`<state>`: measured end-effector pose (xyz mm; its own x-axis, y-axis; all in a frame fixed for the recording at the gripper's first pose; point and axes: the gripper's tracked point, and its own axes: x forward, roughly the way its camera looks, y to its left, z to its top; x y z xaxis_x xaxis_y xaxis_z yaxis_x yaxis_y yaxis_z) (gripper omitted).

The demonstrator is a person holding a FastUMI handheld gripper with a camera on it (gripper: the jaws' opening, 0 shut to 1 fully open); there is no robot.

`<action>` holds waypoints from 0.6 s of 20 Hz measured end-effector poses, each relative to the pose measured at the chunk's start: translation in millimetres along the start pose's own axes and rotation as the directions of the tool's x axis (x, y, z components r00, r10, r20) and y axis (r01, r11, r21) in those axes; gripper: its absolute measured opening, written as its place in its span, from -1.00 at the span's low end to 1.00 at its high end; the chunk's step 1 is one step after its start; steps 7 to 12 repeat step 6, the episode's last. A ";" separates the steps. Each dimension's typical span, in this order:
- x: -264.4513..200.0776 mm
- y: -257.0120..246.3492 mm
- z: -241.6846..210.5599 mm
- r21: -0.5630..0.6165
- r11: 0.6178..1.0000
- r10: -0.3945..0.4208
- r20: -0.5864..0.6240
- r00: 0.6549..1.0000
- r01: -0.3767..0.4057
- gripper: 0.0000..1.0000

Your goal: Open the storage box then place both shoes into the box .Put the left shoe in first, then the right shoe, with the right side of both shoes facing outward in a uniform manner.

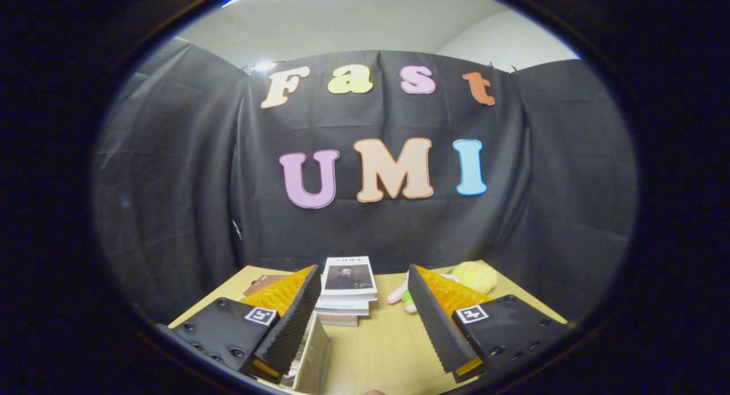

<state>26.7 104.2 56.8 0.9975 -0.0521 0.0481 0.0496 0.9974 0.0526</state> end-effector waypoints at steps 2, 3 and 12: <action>1.7 -2.8 -10.9 0.013 1.000 -0.009 -0.024 1.000 0.010 0.95; 3.1 -4.5 -17.0 0.018 1.000 -0.011 -0.040 0.999 0.012 0.95; 7.3 -11.1 -32.8 0.013 1.000 -0.018 -0.077 0.997 0.019 0.95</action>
